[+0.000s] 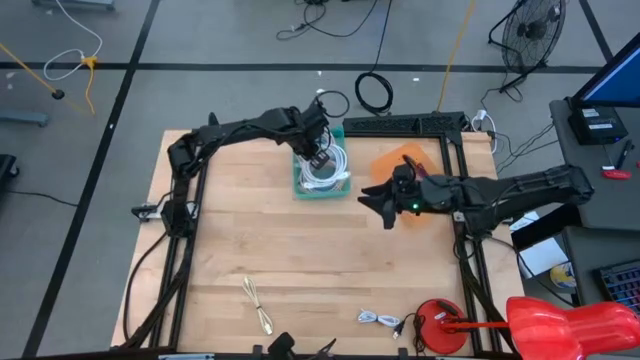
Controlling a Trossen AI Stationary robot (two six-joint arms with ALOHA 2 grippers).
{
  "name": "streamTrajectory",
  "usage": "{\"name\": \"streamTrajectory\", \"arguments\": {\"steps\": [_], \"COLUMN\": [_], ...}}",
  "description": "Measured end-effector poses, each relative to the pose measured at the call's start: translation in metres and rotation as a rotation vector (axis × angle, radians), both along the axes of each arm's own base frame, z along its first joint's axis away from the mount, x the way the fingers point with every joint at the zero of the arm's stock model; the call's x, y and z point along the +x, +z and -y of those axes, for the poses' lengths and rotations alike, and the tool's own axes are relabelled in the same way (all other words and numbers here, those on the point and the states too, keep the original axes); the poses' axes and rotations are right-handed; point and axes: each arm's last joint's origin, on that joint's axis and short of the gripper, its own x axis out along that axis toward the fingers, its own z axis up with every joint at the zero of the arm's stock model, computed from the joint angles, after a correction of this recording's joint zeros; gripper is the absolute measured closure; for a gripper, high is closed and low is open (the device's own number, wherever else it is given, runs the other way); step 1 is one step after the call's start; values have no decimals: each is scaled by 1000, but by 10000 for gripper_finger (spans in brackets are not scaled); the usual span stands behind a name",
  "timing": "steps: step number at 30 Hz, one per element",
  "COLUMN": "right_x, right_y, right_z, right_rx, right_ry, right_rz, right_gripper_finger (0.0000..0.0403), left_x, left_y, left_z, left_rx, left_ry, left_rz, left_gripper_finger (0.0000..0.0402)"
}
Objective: Pick & Place USB Port
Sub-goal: Put the top white charger cable into the green bin
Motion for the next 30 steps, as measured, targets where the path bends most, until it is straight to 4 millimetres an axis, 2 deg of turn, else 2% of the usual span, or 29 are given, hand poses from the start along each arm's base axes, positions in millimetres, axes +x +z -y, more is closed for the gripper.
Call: {"name": "streamTrajectory", "arguments": {"steps": [4, 13, 30], "right_x": [-3, -3, -4], "right_y": [4, 4, 5], "right_z": [5, 9, 13], "right_rx": [-26, -26, -66], "right_ry": [-14, -34, -14], "right_rz": [15, 16, 8], "right_gripper_finger": [234, 234, 234], "left_x": [-2, -9, -2], "left_y": [0, -4, -21], "left_z": [-3, -3, 5], "left_rx": [67, 39, 35], "left_ry": [-8, -28, -60], "left_rz": [-42, -107, -157], "left_gripper_finger": [367, 367, 367]}}
